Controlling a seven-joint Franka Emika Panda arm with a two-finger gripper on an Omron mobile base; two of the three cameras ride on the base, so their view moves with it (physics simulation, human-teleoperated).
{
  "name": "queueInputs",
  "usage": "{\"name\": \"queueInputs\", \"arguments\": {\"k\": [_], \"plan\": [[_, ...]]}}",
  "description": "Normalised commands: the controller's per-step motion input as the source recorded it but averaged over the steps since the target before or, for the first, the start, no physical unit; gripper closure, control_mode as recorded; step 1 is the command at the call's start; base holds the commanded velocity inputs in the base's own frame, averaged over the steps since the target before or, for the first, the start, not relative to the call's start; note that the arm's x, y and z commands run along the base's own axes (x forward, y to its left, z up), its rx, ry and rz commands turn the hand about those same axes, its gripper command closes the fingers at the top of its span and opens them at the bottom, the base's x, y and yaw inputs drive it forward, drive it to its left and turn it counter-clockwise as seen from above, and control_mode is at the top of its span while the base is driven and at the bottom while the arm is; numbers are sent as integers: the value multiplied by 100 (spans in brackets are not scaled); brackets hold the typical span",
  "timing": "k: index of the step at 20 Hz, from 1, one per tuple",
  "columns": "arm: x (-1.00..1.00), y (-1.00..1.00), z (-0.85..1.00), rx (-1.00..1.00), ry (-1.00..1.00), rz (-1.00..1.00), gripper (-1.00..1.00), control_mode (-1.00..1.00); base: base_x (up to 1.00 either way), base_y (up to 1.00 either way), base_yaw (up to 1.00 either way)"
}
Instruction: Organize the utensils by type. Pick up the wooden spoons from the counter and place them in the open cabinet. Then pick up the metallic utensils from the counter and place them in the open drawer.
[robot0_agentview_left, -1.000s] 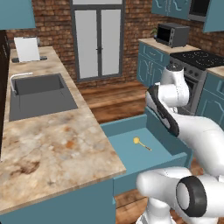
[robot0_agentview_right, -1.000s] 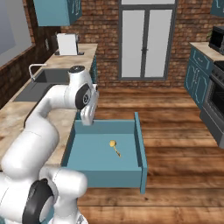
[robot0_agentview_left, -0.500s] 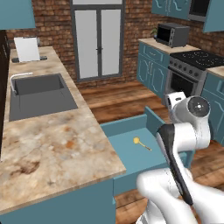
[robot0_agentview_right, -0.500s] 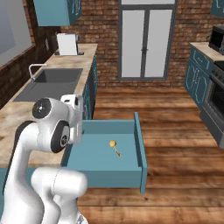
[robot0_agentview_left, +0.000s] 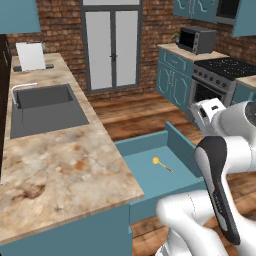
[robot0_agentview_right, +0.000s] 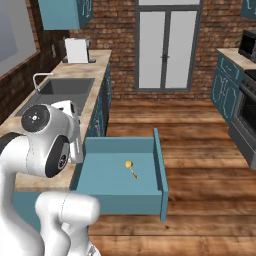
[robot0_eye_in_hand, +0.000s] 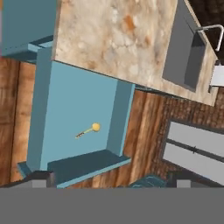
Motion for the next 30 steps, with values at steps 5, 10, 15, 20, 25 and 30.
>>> {"name": "queueInputs", "arguments": {"k": [5, 10, 15, 20, 25, 30], "plan": [[-11, 39, -21, -18, 1, 30, -100, -100, 0, 0, 0], [-33, 7, -21, -10, -6, 19, -100, -100, 0, 0, 0], [-36, 7, -9, -6, -9, 10, -100, 100, -10, 3, 2], [0, 0, 0, 0, 0, 0, -100, 100, -66, 6, 4], [0, 0, 0, 0, 0, 0, -100, 100, -77, 0, -7], [0, 0, 0, 0, 0, 0, -100, 100, -68, -18, -42]]}}
